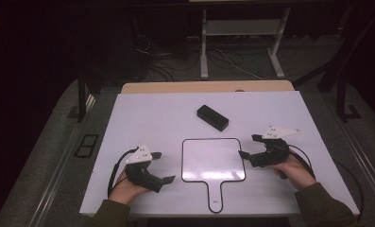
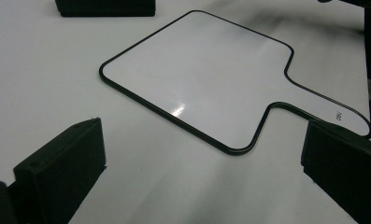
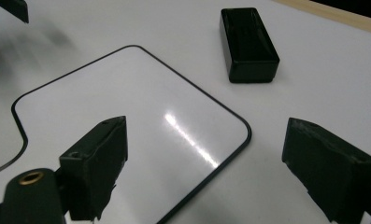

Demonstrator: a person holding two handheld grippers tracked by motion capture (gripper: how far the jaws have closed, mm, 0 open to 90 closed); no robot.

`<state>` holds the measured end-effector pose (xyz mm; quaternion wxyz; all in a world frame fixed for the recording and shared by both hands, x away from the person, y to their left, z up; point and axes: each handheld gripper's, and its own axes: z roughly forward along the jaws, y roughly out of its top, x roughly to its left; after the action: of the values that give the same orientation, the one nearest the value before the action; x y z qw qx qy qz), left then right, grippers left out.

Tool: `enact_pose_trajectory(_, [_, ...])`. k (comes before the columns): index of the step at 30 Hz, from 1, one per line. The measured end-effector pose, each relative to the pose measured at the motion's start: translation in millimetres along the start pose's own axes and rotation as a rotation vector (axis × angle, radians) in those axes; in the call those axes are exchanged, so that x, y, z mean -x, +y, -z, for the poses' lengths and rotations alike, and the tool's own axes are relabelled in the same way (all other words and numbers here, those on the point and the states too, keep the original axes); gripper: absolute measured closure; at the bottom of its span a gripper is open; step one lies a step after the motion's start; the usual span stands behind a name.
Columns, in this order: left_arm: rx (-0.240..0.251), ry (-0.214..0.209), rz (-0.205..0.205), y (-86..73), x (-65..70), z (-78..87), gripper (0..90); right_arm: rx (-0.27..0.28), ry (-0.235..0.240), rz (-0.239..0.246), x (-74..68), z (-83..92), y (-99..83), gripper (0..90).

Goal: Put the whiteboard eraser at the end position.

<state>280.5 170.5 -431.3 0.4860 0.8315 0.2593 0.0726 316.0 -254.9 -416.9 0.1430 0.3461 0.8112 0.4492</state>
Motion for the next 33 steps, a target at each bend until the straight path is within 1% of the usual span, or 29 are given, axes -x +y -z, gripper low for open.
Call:
enact_pose_trajectory(4, [0.001,-0.001,0.002,0.2,0.5,-0.1,0.0,0.003,-0.009,-0.002,-3.9,7.1,-11.8,13.1])
enact_pose_trajectory(9, [0.003,-0.001,0.003,0.3,0.4,-0.2,0.0,0.003,-0.005,-0.011,-7.2,16.8,-25.2,13.1])
enact_pose_trajectory(16, [0.0,0.0,-0.001,0.7,0.5,-0.6,0.0,-0.001,-0.001,-0.025,-8.0,30.0,-40.5,13.1])
enact_pose_trajectory(22, [-0.004,0.0,-0.001,0.6,0.6,-0.5,0.0,-0.013,-0.003,-0.031,-6.6,37.8,-52.1,13.1])
enact_pose_trajectory(28, [-0.003,0.002,-0.003,0.9,1.2,-0.5,0.0,-0.024,-0.017,-0.037,-4.5,43.7,-60.8,13.1])
enact_pose_trajectory(33, [-0.005,0.0,-0.005,1.2,1.7,-0.8,0.0,-0.035,-0.022,-0.027,-2.6,45.5,-65.0,13.1])
